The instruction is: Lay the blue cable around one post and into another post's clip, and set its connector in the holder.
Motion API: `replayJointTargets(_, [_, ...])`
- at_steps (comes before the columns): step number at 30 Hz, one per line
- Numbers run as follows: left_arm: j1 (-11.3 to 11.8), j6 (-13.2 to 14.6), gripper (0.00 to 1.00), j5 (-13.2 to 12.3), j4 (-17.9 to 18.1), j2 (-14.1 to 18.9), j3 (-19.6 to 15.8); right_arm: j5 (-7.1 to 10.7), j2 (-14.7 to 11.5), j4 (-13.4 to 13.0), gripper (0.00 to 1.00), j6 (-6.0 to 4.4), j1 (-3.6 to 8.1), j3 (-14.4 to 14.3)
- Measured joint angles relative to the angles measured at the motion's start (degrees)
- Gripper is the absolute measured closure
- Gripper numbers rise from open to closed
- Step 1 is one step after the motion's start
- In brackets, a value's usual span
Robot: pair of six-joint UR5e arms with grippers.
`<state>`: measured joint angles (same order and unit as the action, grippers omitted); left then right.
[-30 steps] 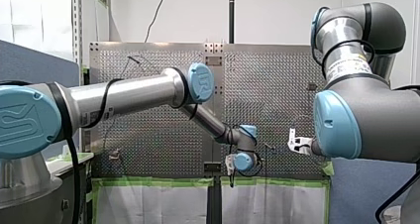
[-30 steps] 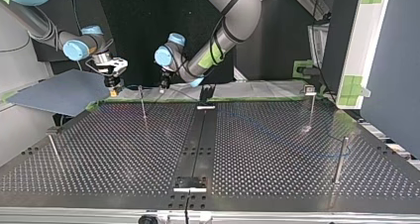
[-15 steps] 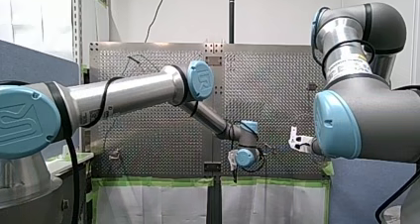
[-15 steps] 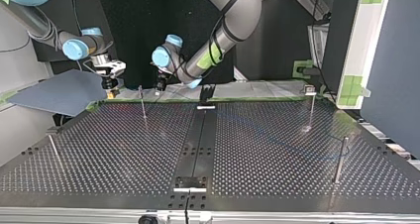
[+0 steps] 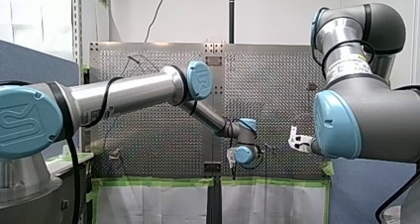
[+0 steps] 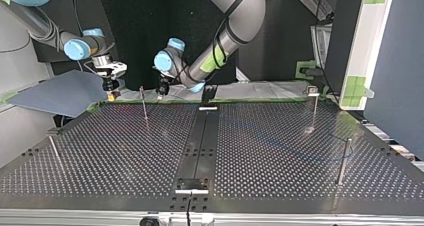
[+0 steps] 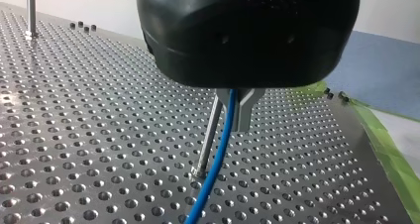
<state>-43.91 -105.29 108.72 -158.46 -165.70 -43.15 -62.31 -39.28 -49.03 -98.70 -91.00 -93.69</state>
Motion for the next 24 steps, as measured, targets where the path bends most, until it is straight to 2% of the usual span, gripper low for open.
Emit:
replayJointTargets(5, [0.1,0.0,0.99,-0.04,-0.27,0.0,0.06,-0.32,0.02,0.05,1.0,-0.14,0.35,0.02])
replayJointTargets(13, [0.15,0.1,0.99,0.04,-0.55,0.0,-0.26,-1.07,0.09,-0.18,1.0,-1.13,1.07,0.18])
replayJointTargets(23, [0.26,0.51,0.99,-0.12,-0.38,0.0,-0.96,-1.24,0.12,0.44,1.0,-1.13,0.6,0.21])
replayJointTargets(24, [0.25,0.57,0.96,-0.15,-0.35,0.0,-1.01,-1.24,0.15,0.58,1.0,-1.09,0.53,0.2])
